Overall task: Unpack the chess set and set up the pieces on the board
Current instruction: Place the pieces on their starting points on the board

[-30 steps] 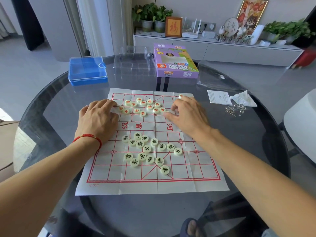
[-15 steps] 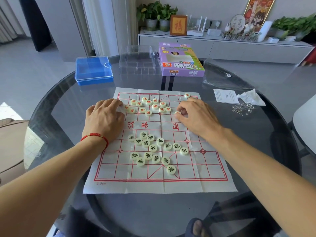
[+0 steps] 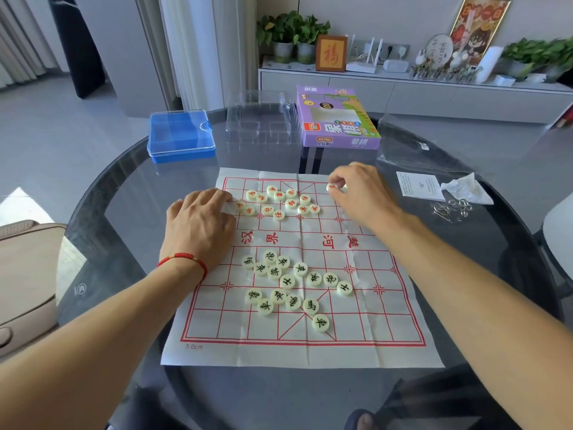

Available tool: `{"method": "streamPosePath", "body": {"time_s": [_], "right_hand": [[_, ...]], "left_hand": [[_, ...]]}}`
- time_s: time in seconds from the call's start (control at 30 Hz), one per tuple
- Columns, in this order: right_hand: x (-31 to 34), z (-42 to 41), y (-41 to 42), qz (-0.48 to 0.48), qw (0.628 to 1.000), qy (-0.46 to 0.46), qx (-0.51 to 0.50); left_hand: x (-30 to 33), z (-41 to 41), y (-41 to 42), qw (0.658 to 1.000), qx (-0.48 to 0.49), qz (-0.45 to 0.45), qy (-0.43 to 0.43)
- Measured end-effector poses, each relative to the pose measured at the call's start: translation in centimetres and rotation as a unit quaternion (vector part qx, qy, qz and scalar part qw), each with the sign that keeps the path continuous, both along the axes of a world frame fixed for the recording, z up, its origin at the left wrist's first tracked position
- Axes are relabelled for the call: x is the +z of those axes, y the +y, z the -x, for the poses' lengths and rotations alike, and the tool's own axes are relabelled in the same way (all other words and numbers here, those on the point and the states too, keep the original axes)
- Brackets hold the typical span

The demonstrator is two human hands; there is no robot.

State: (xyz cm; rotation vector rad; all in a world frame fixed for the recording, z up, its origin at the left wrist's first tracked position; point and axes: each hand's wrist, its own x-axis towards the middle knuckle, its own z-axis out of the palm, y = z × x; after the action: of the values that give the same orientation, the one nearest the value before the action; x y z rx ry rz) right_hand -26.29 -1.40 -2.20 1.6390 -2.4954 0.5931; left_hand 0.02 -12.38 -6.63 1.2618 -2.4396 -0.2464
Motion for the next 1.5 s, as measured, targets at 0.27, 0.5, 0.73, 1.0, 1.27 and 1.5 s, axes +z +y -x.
{"method": "streamPosePath", "body": {"time_s": [0.27,0.5,0.73,1.0,1.27,1.5], "right_hand": [[0.6,1.3,-4.0,-0.04,0.999,0.011,-0.019],[-0.1,2.4,-3.5,-0.073,0.997,0.005,-0.034],[0.3,2.0,-3.5,-0.085,0.996,0.003,-0.024],[2.2,2.2,-2.8,0.019,0.998,-0.054,-0.01],[1.5,-1.7,-4.0,-0.092,0.986,-0.116,0.074],[1.7,-1.2,-4.7,-0.14,0.984,-0.086,0.072]], "left_hand": [[-0.2,0.1,-0.2,1.0,0.002,0.004,-0.002],[-0.3,0.1,-0.2,1.0,0.004,0.002,-0.004],[-0.3,0.1,-0.2,1.0,0.006,0.0,-0.005],[-0.2,0.1,-0.2,1.0,0.005,0.0,-0.002],[-0.3,0.1,-0.2,1.0,0.002,0.003,0.003],[-0.2,0.2,-0.2,1.0,0.003,0.002,0.006]]}}
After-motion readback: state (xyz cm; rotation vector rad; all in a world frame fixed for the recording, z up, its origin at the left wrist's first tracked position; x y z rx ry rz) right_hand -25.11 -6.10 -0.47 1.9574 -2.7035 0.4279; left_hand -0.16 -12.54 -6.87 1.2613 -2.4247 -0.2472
